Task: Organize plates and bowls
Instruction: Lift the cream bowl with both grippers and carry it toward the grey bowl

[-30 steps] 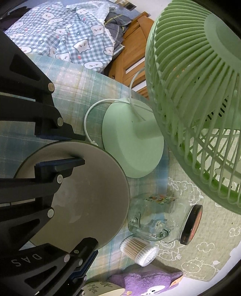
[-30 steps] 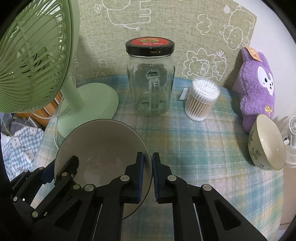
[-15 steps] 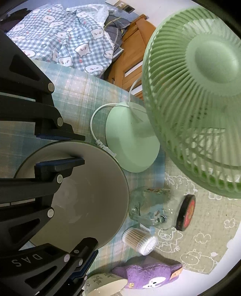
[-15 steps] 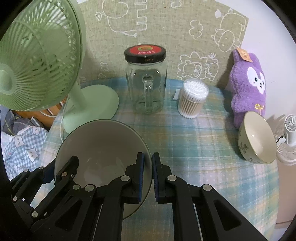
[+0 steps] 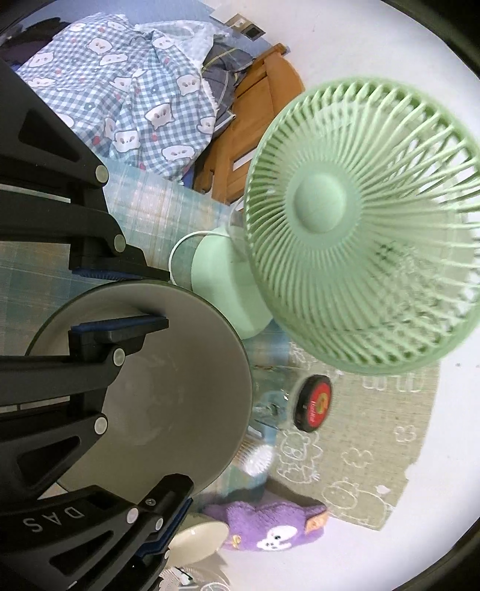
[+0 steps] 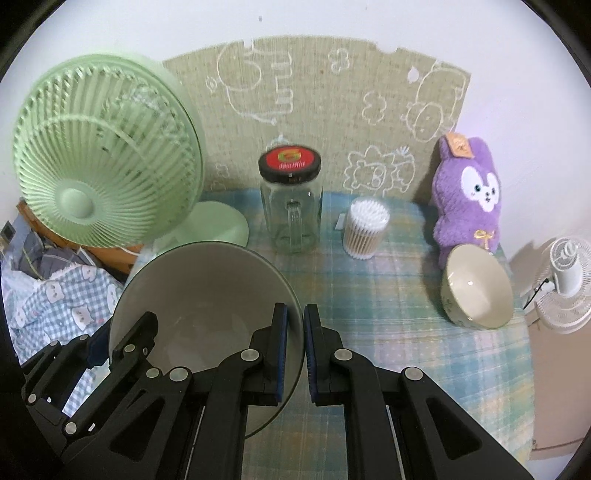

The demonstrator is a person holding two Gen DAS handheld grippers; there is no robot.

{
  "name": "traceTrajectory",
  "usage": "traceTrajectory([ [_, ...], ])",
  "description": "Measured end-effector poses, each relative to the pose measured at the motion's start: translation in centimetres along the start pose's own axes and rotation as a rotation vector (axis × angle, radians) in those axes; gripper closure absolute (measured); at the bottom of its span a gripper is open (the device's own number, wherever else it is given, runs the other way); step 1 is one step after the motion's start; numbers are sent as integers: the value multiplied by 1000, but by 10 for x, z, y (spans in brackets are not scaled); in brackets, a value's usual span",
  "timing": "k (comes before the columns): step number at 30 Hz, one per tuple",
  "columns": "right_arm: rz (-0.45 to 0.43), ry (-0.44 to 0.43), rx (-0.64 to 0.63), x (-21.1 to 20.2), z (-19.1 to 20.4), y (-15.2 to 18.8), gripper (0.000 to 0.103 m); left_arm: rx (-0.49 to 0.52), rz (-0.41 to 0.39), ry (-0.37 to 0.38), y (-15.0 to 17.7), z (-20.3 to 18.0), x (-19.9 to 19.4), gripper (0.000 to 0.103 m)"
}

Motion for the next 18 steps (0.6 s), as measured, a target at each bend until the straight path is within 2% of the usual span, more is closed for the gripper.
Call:
traceTrajectory([
  [9,-40,33,28,-53,-3,1,91,22,-39,35,-5,-3,-44,89],
  [18,-53,63,61,-103,-7,26,91,46,-71,66,15,-5,-87,89],
])
Point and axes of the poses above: each gripper's, at about its wrist camera, not at the fingertips, and x roughly the way its jaws point, z to its left, y to its underside, the point moved 10 cm from there along x, roughly the way its jaws point, and after that the axes turned 5 degrees about -z, right-handed, at the moved point
